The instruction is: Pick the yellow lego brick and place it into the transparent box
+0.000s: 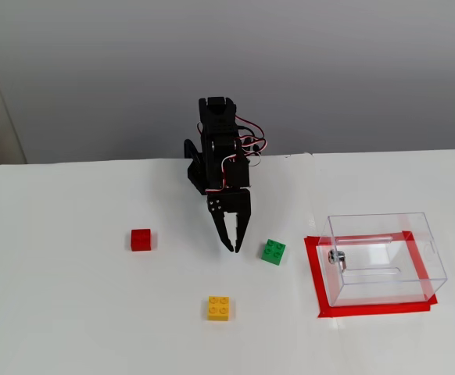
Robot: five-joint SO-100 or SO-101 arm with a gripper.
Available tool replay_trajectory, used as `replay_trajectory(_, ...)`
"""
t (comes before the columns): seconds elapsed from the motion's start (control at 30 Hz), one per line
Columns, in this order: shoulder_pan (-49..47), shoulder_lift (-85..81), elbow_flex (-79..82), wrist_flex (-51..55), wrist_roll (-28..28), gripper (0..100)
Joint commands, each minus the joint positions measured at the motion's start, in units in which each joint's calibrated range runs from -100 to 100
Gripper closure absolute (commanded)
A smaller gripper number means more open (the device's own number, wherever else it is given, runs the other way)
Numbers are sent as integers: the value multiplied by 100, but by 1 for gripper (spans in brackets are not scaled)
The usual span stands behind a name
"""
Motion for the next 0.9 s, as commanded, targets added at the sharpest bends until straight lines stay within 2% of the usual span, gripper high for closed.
replay_trajectory(0.0,-3,-59,86,-57,28,99)
replay_trajectory(0.4,34,-51,-14,-57,34,99)
replay_trajectory(0.87,152,195,-1433,308,34,99)
